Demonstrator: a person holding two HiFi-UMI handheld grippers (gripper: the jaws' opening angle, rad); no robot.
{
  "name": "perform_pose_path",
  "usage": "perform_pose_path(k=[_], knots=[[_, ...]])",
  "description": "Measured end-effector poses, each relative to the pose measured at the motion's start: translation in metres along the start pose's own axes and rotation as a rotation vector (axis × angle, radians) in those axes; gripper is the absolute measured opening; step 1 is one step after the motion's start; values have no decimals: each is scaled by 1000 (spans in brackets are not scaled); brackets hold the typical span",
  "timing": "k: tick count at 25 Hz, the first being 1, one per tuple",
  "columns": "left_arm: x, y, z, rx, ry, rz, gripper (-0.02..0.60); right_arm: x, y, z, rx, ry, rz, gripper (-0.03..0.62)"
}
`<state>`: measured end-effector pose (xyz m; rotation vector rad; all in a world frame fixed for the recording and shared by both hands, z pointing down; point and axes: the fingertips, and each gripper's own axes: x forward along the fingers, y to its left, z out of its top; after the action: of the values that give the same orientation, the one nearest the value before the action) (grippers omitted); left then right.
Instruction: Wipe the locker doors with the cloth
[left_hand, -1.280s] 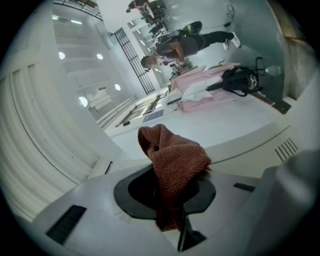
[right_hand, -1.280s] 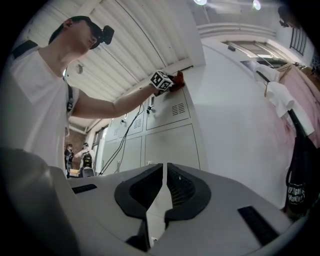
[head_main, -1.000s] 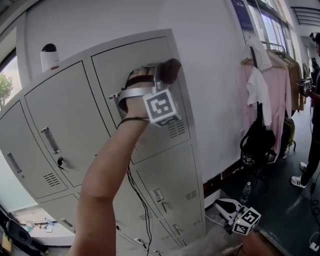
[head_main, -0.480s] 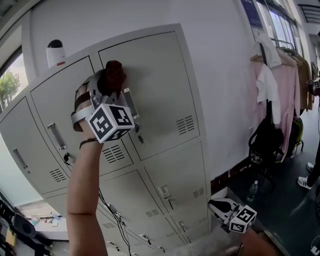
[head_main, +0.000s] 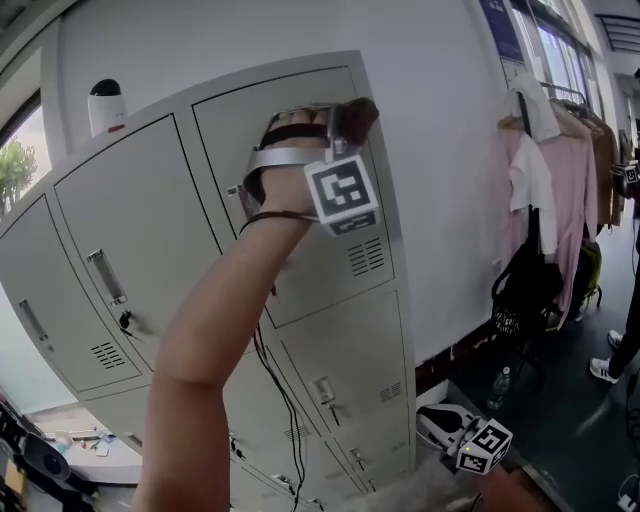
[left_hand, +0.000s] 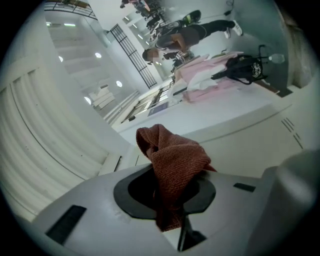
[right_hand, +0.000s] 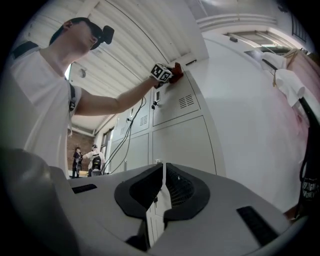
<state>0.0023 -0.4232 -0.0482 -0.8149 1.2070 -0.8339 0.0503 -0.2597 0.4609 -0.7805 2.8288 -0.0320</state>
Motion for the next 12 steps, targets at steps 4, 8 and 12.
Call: perform_pose_path(k=[4, 8, 12], knots=[[19, -6, 30, -4, -25, 6, 69, -14, -8, 2, 9, -8, -42, 18], [12, 6, 13, -59, -5, 61, 69, -13, -10, 2, 10, -8, -42, 18], [-15, 37, -47, -131, 45, 129, 69, 6, 1, 6, -13, 10, 15, 18]])
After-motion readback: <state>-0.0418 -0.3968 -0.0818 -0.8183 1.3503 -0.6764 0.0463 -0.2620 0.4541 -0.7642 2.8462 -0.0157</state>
